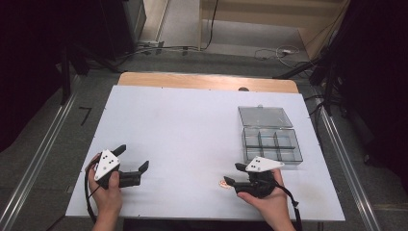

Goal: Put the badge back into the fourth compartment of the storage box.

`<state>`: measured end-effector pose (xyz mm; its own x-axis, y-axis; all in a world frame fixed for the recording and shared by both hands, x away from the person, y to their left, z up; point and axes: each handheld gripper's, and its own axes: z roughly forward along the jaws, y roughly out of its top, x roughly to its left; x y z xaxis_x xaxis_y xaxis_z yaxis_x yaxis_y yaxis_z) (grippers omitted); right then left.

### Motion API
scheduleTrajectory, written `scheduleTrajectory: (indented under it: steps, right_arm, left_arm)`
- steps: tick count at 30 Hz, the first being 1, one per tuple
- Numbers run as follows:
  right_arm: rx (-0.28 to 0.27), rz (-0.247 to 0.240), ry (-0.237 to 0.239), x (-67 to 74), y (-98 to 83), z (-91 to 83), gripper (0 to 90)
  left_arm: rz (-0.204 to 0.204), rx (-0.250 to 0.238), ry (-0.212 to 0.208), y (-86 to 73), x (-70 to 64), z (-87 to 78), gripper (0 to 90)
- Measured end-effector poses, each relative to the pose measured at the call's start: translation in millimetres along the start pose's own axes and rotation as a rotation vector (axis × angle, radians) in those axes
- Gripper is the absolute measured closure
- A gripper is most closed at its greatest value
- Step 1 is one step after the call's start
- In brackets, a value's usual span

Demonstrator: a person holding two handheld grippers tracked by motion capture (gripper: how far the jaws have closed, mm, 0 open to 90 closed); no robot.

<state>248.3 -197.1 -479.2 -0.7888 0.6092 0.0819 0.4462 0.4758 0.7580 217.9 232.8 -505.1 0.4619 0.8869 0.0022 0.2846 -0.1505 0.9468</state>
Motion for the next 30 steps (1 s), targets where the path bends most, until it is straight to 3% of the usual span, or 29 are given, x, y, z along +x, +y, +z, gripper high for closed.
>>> scheduleTrajectory:
  steps: [6, 15, 30]
  right_arm:
    - [0.058, -0.012, 0.023, -0.5, -4.3, 11.6, 39.9]
    - [0.094, -0.030, 0.067, 0.6, -7.6, 19.5, 50.2]
    - [0.120, -0.057, 0.057, 0.7, -10.9, 24.5, 56.0]
  left_arm:
    - [0.000, 0.001, -0.001, 0.0, 0.0, -0.5, 3.3]
    - [0.001, 0.001, -0.004, -0.1, 0.0, -0.2, 3.3]
    - [0.000, 0.000, 0.001, -0.1, 0.0, -0.3, 3.4]
